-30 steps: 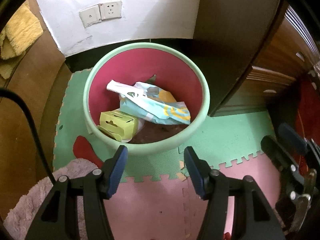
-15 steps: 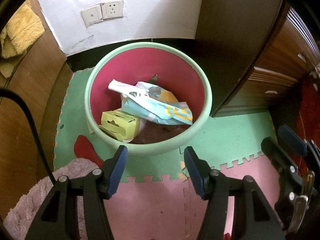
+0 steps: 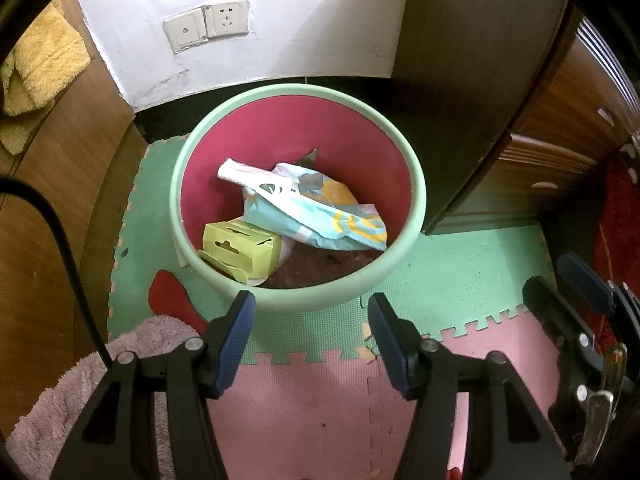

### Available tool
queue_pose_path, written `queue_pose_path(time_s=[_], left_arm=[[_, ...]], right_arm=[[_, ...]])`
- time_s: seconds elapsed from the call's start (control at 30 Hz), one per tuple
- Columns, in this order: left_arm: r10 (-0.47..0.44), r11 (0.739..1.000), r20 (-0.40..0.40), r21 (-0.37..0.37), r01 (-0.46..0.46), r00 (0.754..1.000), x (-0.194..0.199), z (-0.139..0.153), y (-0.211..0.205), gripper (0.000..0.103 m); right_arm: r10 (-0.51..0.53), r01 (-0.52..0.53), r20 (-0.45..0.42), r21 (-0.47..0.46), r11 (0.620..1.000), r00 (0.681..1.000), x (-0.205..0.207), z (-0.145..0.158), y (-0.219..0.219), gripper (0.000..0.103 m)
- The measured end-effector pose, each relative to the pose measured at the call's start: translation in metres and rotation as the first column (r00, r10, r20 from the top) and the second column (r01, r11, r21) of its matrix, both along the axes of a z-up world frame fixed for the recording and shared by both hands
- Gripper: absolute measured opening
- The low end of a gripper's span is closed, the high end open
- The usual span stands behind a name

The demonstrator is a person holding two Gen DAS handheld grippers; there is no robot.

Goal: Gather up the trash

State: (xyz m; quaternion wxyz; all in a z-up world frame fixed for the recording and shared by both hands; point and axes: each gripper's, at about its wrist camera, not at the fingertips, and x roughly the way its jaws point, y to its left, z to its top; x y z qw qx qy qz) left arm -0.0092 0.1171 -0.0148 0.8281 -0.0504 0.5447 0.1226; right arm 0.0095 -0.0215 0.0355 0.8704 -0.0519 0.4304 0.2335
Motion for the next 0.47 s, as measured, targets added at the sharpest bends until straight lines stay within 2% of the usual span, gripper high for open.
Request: queue_pose_path(time_s=[0.47], left_arm=[[0.007,1.000,-0.009,-0.006,-0.007,1.000,0.0008,-0.0014,0.0006,0.061]], right_arm=[[-0.004,0.004,-0.005,0.000,1.000,1.000,0.0005,-0.0031,-0.0028,0.049]])
